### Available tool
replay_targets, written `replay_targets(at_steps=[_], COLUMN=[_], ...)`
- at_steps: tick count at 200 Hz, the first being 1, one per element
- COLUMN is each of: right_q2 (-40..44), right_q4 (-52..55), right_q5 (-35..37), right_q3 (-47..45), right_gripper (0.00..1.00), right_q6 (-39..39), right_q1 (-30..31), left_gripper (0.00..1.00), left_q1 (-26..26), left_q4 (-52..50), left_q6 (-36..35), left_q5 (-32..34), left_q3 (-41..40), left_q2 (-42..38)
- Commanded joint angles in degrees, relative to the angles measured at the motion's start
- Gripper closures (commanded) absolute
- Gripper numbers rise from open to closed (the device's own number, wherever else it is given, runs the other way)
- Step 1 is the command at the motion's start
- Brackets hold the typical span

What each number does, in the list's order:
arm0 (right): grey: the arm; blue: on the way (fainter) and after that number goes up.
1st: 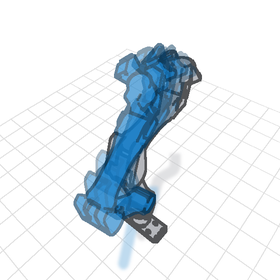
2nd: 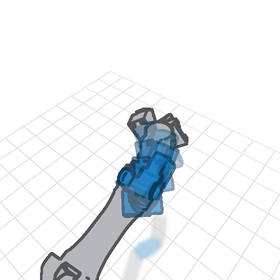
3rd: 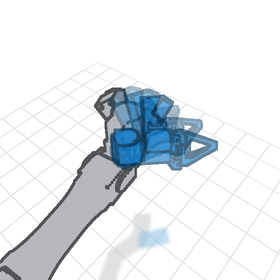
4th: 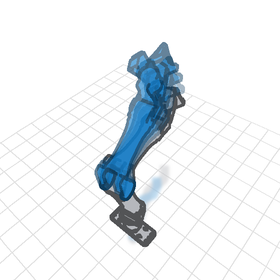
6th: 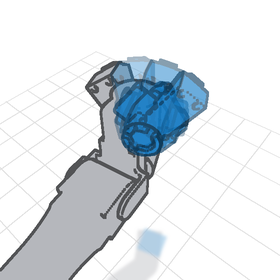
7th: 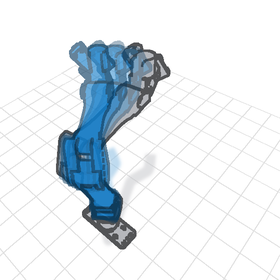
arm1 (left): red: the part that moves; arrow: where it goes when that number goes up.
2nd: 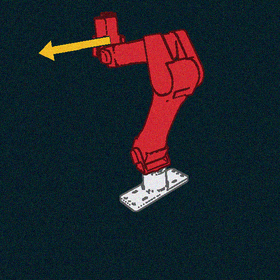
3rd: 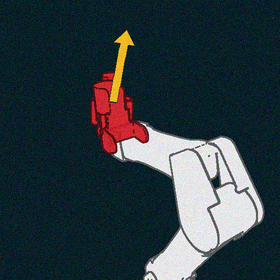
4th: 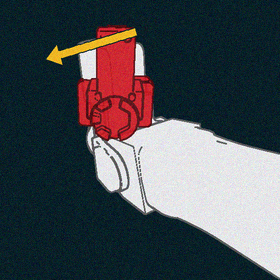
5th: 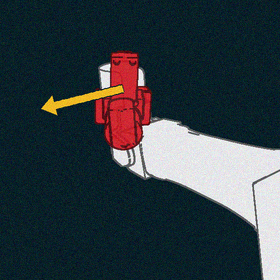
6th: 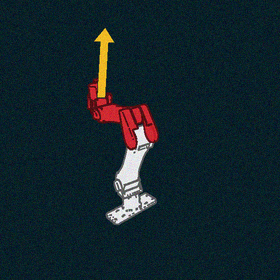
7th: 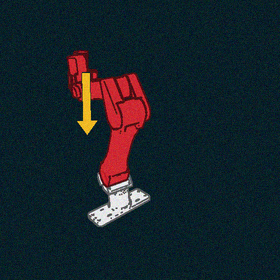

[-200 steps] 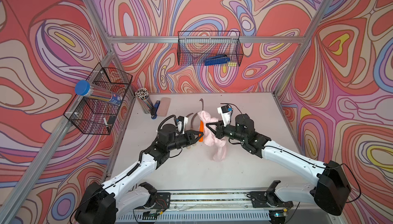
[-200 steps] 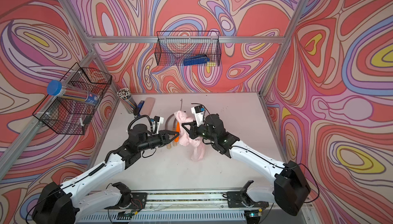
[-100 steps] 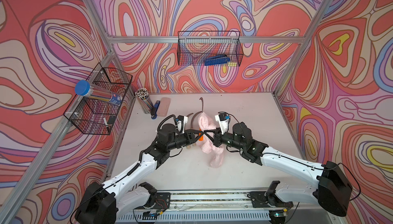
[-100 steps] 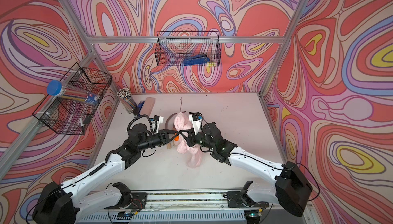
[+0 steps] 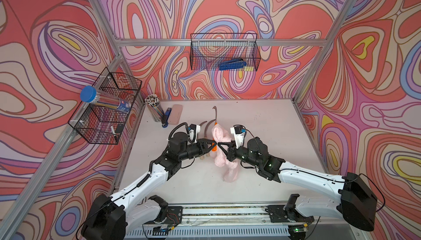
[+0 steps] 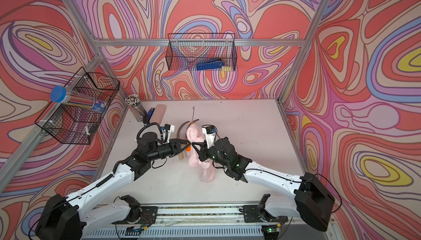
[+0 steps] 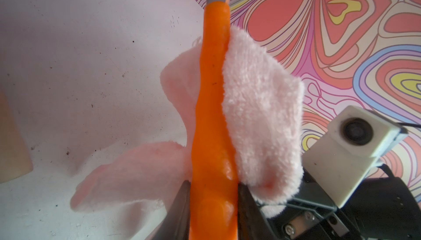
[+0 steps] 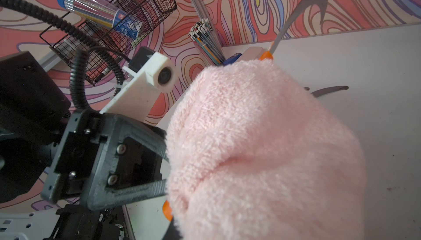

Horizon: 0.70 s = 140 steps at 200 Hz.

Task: Wipe small sickles with rags
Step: Wipe the small sickle.

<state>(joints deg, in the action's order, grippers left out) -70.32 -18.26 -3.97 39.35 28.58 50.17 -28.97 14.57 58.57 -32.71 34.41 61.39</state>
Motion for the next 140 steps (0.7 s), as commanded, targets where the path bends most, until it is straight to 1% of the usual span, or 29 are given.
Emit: replay_targets(at_steps=[1,27,60,110,140], right_q2=[0.86,-1.47,-4.78,-8.29,-8.11], right_q4=[3.85,4.32,1.29,-1.56,-0.83], right_q5=[-0.4,-0.98,-6.6,-5.44,-2.68], right_q3=[2.29,4.04,4.47,4.85,5.36], right_gripper=[1.0,1.0,1.0,1.0,1.0], right_q6=[-0.7,-0.59,0.45,0.95,0.16], right_q1=[0.32,-0.05,0.37,5.56,5.7], left_gripper=[1.0,1.0,1.0,1.0,1.0], left_q1=[0.84,1.7,2.52,4.51,4.6], left_q4=[3.71,4.33,4.29,3.66,4.79], left_q6=[0.43,1.06,1.33,0.66,1.0], left_q5=[0.5,-0.06,-0.34,-0.58,-2.45], left_q3=[1.05,0.13,0.45,2.32,2.5], left_q2=[-2.55,-3.4,-3.28,-0.54,0.55])
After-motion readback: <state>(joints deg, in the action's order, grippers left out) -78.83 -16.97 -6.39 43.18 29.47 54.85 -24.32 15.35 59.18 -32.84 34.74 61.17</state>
